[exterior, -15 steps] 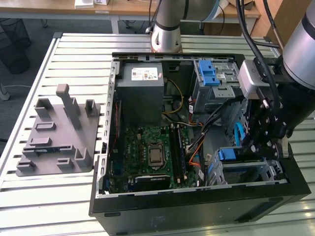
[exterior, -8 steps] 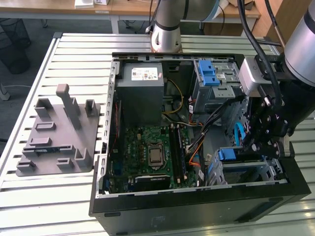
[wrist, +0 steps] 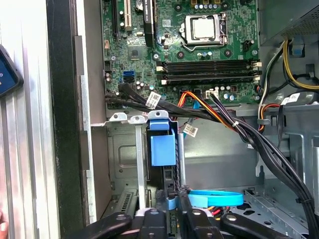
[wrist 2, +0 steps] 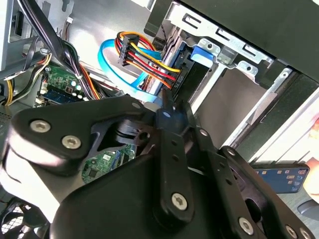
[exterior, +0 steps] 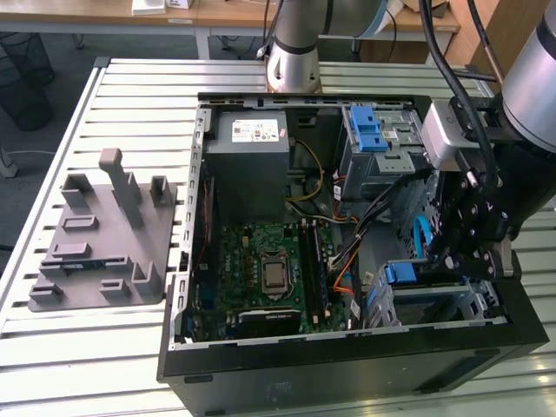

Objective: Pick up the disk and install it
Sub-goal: 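Insert the second disk wire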

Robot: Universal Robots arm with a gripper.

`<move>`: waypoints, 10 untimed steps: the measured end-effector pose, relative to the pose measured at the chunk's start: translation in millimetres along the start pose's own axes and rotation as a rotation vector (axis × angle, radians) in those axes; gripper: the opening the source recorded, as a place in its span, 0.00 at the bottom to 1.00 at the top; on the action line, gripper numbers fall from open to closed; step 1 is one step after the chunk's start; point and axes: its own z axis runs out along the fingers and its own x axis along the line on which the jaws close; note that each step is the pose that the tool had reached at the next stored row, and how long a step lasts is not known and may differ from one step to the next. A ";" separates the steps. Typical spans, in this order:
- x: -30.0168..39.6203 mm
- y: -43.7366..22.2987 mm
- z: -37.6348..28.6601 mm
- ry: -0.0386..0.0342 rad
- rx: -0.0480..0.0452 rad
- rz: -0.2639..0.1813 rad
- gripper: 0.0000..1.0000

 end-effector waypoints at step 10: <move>0.3 5.9 -10.5 -0.0002 0.0000 0.000 0.31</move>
